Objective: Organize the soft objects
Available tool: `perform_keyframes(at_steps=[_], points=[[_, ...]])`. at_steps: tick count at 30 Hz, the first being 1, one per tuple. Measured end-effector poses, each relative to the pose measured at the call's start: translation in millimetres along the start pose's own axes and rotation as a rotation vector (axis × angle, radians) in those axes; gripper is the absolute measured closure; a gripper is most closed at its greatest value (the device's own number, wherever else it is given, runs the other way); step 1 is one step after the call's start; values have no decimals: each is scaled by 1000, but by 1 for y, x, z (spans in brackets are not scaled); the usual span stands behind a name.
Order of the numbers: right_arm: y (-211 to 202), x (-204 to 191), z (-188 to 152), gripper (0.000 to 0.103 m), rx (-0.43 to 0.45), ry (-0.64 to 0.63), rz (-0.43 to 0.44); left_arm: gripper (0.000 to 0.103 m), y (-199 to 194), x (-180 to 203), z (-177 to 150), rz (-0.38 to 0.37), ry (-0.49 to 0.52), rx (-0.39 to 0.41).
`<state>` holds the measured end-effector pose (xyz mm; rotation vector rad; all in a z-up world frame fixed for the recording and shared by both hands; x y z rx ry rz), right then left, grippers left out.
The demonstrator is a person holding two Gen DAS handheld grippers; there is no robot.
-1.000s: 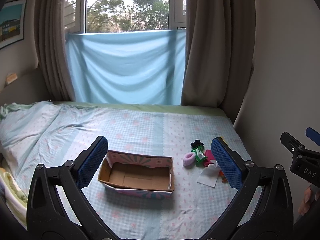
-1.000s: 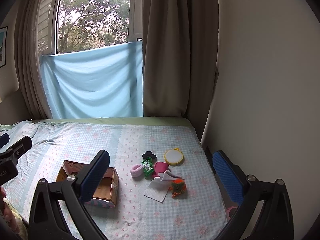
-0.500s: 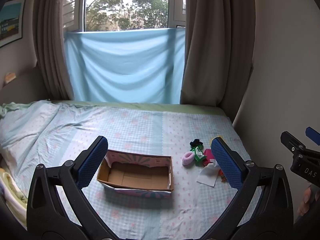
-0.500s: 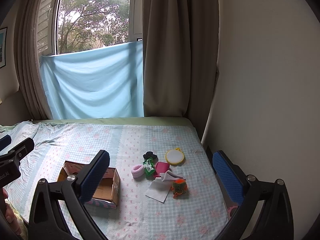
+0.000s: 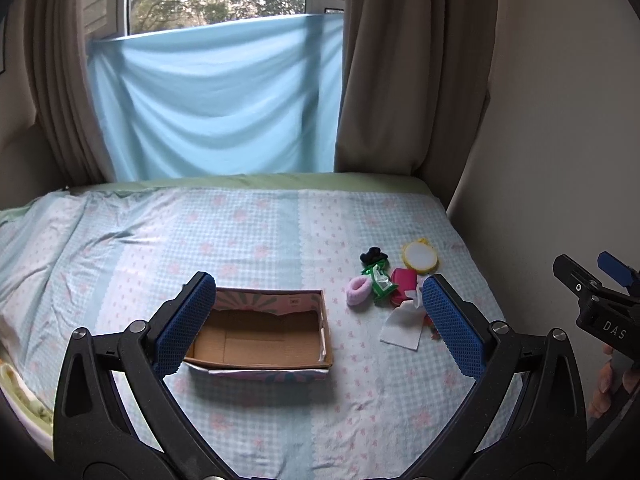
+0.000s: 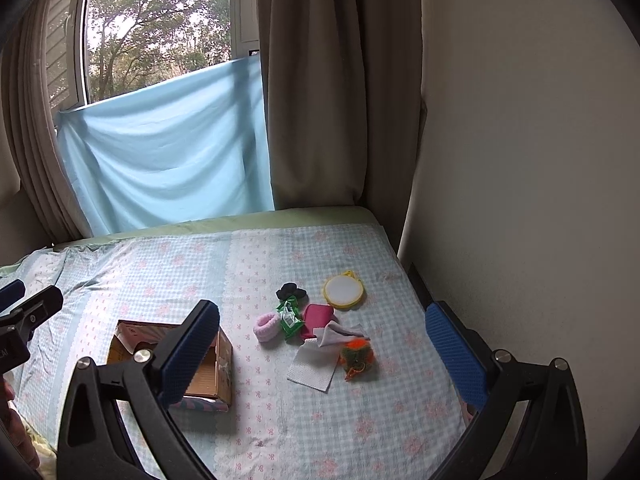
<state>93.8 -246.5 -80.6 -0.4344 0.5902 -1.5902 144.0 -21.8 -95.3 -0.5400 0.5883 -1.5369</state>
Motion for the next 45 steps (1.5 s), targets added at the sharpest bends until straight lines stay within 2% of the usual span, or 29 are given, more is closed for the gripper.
perform_keyframes(at_steps=[6, 8, 16, 21, 29, 34, 36, 39, 41, 43, 45], points=[[56, 29, -21, 0, -124, 31, 24, 1, 76, 38, -17, -44, -30, -122], [81, 40, -28, 0, -172, 28, 45, 1, 104, 52, -24, -38, -31, -165], [204, 95, -65, 0, -359, 76, 100, 1, 229, 104, -65, -6, -73, -322], [283, 125, -92, 0, -467, 99, 135, 1, 304, 130, -88, 9, -103, -383], [392, 141, -152, 0, -642, 168, 235, 1, 399, 141, -144, 62, -124, -480], [435, 143, -185, 1, -718, 243, 268, 2, 439, 139, -172, 93, -117, -517], [445, 142, -197, 11, -745, 257, 269, 2, 451, 142, -178, 101, -103, -519], [453, 138, -209, 15, -767, 283, 292, 3, 464, 141, -182, 115, -102, -512], [455, 138, -210, 24, -758, 283, 288, 5, 470, 138, -180, 116, -117, -503], [456, 139, -208, 32, -747, 273, 283, 22, 476, 137, -180, 109, -121, -509], [457, 140, -207, 43, -744, 276, 280, 28, 483, 138, -182, 89, -124, -523]])
Point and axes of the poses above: each gripper's, at about its wrist camera, not at the fingertips, and y roughly the way its jaws point, x to its right, z to its top, the point moved 10 cm from there along y, roughly the way its jaws point, and after that the axes turned 7 degrees about z, right-handed, at the moved point
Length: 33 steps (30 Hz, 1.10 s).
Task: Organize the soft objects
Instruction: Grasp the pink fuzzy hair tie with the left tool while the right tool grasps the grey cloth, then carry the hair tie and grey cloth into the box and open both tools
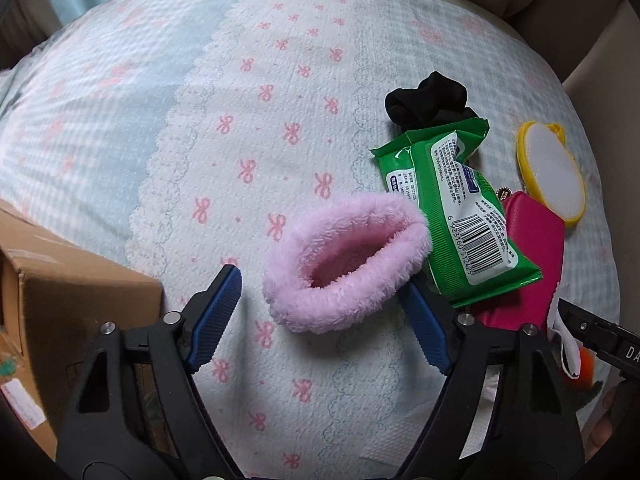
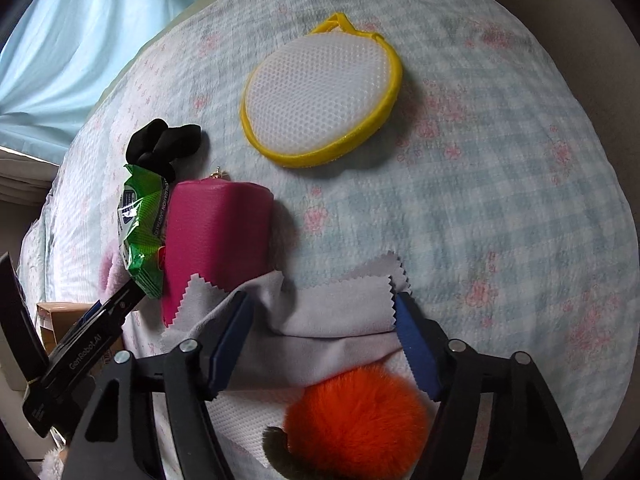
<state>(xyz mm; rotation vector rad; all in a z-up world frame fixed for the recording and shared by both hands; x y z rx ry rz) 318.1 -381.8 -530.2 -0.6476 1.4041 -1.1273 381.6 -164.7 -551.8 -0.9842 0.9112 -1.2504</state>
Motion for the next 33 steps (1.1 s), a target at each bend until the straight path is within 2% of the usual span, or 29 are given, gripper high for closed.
perform_keyframes(at_steps=[2, 4, 5, 6, 12, 22, 33], points=[[0, 2, 1, 49, 3, 9, -2, 34, 3, 3, 3, -19, 3, -1], [1, 6, 2, 58, 0, 11, -16, 52, 3, 7, 5, -33, 24, 7], [1, 7, 3, 64, 0, 11, -21, 56, 2, 10, 5, -32, 41, 8], [0, 8, 3, 71, -1, 10, -28, 58, 3, 12, 5, -21, 57, 9], [2, 9, 4, 92, -12, 2, -58, 73, 2, 11, 3, -34, 56, -1], [-4, 0, 6, 98, 46, 17, -37, 76, -16, 2, 1, -51, 35, 4], [-67, -17, 19, 99, 181, 4, -26, 76, -90, 1, 19, -97, 49, 102]])
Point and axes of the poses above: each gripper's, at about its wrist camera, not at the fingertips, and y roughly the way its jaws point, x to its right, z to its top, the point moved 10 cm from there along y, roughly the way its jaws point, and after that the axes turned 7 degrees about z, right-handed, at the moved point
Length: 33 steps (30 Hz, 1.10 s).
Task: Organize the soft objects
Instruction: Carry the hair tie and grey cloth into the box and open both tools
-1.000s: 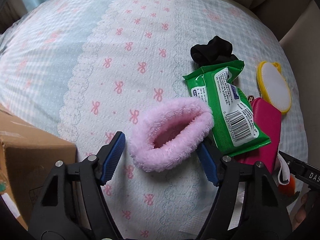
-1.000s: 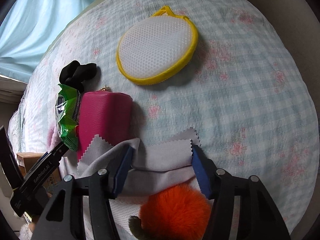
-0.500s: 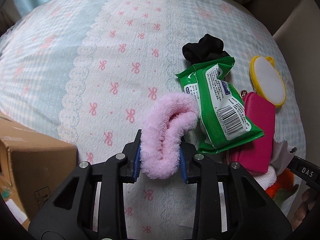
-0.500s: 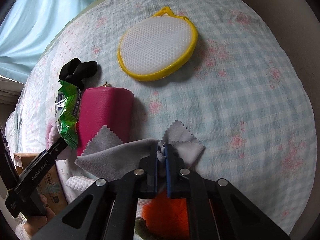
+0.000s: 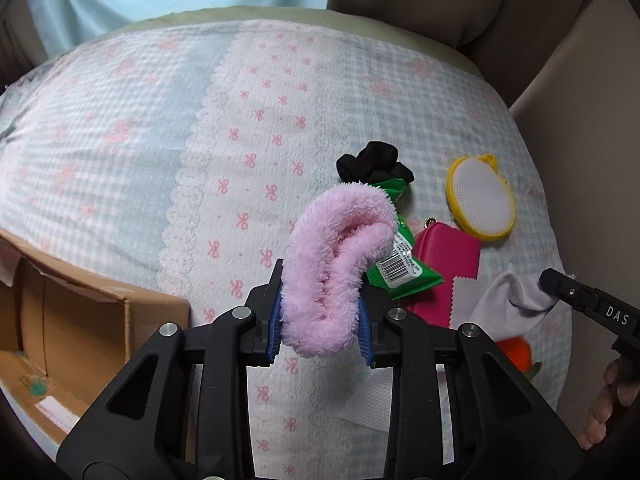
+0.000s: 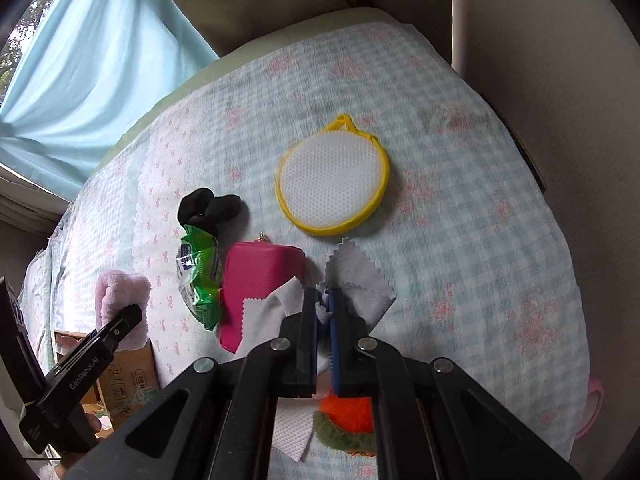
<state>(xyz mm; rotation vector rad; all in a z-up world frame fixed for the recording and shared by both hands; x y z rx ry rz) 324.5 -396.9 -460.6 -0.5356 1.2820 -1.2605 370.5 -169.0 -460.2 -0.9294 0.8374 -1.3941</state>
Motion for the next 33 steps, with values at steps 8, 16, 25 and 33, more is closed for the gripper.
perform_keyframes(at_steps=[8, 16, 25, 33], points=[[-60, -44, 11, 99, 100, -41, 26, 76, -87, -8, 11, -30, 3, 89], [-136, -116, 7, 99, 174, -146, 81, 76, -188, -54, 13, -20, -13, 172], [-186, -227, -13, 99, 213, -278, 160, 76, -248, -156, 3, 37, -75, 200], [-171, -324, -56, 99, 186, -316, 216, 76, -240, -250, -10, 59, -48, 142]])
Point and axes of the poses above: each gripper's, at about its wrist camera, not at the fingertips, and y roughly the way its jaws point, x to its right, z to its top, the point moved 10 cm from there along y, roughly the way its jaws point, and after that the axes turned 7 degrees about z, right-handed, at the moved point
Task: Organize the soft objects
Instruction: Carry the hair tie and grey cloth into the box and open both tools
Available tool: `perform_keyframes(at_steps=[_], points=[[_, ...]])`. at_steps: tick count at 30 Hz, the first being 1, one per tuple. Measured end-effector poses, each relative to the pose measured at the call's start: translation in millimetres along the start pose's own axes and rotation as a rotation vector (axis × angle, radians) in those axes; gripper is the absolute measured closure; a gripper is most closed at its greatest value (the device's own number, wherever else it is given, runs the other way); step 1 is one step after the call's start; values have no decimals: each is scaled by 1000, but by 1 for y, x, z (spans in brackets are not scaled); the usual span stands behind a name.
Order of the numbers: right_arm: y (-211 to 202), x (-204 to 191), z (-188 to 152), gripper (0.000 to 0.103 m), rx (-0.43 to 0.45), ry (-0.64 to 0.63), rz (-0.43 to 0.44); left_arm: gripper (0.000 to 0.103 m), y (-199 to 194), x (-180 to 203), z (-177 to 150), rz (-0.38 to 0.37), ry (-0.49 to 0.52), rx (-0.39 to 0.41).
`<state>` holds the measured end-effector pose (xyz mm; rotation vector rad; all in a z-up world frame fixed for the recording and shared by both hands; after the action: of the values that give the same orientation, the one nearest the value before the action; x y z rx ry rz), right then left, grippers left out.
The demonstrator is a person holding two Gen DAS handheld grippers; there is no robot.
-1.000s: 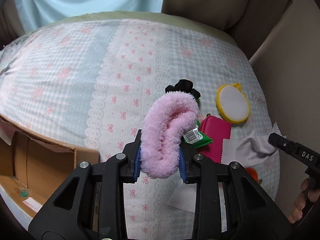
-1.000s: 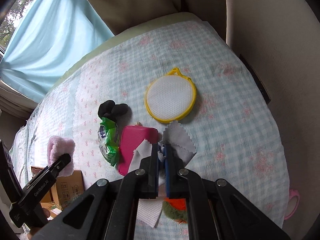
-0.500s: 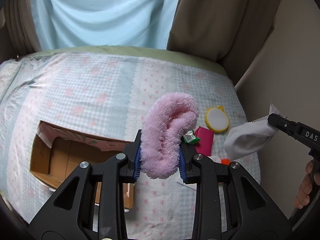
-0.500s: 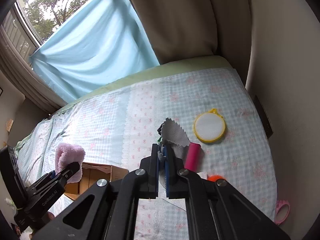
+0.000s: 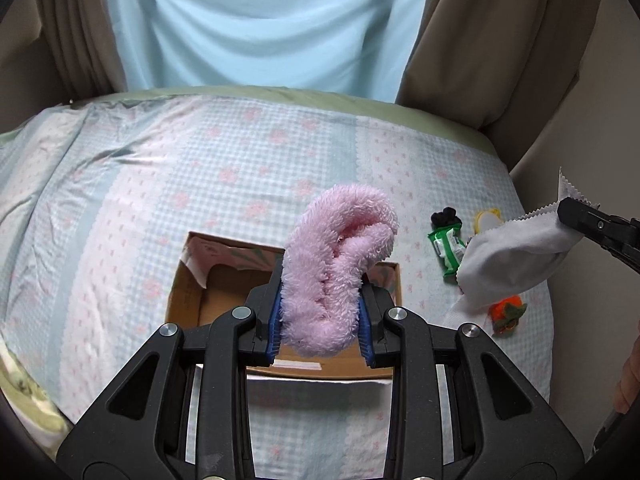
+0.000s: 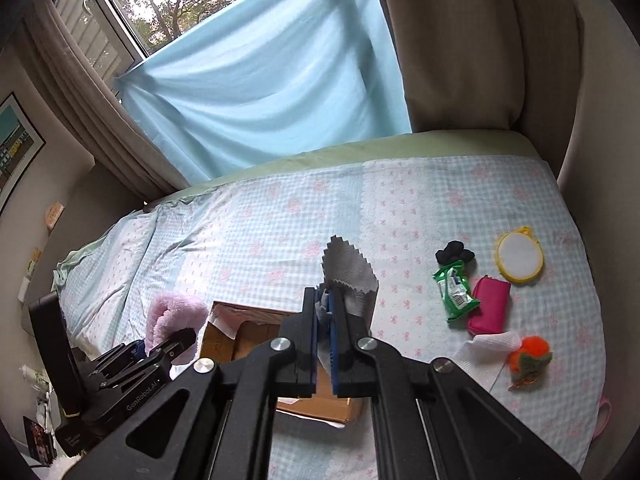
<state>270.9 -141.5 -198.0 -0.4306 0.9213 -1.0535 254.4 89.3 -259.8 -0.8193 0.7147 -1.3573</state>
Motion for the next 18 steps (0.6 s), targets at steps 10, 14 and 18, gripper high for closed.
perform_keyframes(at_steps=[10, 14, 18], points=[[94, -67, -53, 99, -89, 96, -32, 76, 84, -73, -21, -36, 109, -157], [133, -76, -75, 99, -132, 154, -54, 76, 119, -84, -33, -52, 152, -221], [168, -79, -94, 99, -197, 189, -66, 76, 152, -85, -47, -73, 179, -288]])
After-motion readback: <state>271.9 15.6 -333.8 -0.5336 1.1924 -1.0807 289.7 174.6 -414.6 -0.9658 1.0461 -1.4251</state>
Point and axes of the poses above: each gripper's, at about its wrist camera, not at the fingertips, and y roughly the way its jaws point, x to its right, z to its top, the point moved 10 cm from there along y, roughly the way its jaws point, and after that the axes turned 7 degrees about z, right-handed, at the moved point
